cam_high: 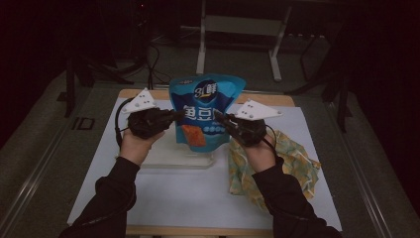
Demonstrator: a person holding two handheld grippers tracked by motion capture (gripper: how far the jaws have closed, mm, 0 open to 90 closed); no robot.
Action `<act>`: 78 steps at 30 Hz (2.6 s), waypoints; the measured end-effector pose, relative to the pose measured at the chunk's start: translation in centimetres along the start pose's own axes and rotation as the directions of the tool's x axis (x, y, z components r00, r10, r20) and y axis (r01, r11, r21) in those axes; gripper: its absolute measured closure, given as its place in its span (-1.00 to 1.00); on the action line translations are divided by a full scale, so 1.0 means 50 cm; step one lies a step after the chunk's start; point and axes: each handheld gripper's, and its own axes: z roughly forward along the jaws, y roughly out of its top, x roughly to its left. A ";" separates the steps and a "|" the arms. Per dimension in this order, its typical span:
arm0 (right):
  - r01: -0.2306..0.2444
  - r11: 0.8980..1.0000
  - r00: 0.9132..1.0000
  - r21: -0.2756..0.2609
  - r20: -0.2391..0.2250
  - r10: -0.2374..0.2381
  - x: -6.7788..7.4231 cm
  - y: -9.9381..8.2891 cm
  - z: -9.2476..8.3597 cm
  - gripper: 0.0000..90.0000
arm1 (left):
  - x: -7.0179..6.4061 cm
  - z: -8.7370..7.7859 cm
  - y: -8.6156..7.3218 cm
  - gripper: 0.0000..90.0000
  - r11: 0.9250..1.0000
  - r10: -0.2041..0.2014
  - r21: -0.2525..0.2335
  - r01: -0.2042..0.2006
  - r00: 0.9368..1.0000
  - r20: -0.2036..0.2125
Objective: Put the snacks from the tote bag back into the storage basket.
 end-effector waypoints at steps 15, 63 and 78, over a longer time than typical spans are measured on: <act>0.004 1.000 0.998 0.003 -0.056 -0.004 0.059 0.006 0.120 0.98 | 0.064 -0.076 -0.061 0.98 0.999 -0.037 0.022 0.040 0.995 -0.094; -0.011 0.999 0.997 0.042 -0.074 0.014 0.098 -0.131 0.270 0.97 | 0.147 -0.060 -0.237 0.96 0.994 -0.088 0.049 0.094 0.989 -0.115; -0.025 0.999 0.993 0.048 -0.115 0.030 0.093 -0.135 0.245 0.62 | 0.138 -0.071 -0.242 0.63 0.992 -0.115 0.038 0.118 0.990 -0.083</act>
